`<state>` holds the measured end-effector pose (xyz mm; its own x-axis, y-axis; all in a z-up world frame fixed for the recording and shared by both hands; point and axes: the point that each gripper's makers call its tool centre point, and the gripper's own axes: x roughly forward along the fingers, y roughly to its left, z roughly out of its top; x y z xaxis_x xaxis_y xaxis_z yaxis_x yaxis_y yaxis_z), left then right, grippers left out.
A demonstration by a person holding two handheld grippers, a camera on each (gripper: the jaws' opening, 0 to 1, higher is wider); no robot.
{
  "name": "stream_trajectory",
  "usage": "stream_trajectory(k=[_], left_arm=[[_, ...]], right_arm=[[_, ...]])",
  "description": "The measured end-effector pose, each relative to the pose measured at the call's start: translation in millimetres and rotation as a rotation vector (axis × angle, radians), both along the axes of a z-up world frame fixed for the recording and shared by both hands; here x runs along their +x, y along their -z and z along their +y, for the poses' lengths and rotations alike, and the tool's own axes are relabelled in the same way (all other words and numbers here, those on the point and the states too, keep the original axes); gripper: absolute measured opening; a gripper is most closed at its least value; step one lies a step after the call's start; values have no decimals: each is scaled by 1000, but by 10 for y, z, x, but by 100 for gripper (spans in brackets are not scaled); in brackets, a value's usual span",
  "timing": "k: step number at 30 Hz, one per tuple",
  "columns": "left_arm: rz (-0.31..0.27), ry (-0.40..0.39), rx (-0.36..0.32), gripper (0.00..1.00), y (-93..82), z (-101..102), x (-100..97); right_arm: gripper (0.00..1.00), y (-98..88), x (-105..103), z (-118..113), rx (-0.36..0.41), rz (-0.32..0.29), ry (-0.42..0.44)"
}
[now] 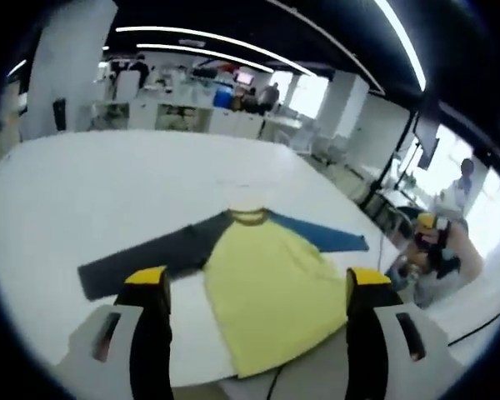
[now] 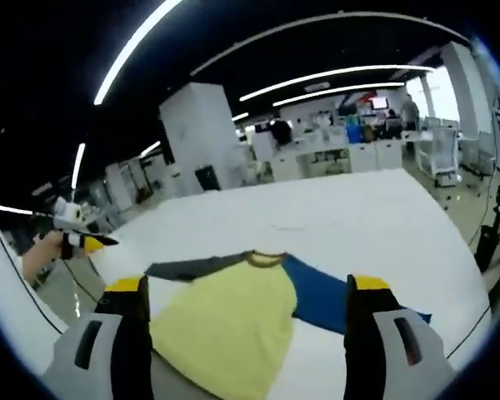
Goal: Fold the garment on the visible template until the final outline fits inside the template.
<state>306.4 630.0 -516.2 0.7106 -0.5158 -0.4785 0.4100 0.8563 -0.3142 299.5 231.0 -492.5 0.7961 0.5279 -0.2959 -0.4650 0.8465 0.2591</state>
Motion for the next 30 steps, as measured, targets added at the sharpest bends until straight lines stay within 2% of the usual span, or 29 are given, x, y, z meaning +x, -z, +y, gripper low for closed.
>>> stream_trajectory(k=[2, 4, 7, 10, 13, 20, 23, 30], left_arm=[[-2, -16, 3, 80, 10, 34, -1], [-3, -32, -10, 83, 19, 64, -11], [4, -41, -14, 88, 48, 81, -31], [8, -41, 4, 98, 68, 91, -51], [2, -55, 52, 99, 90, 157, -35], [-6, -53, 48, 99, 50, 101, -13], [-2, -51, 50, 99, 56, 68, -4], [15, -40, 56, 99, 82, 2, -19]], right_arm=[[92, -11, -33, -20, -2, 20, 0], [98, -50, -43, -86, -30, 6, 20], [100, -105, -72, -193, -61, -8, 37], [100, -132, -76, -285, -58, -13, 53], [100, -101, -61, -416, -48, -7, 94], [100, -8, -83, -507, -39, 19, 110], [100, 52, -81, -523, -44, 44, 107], [100, 115, -60, -566, -38, 59, 112]])
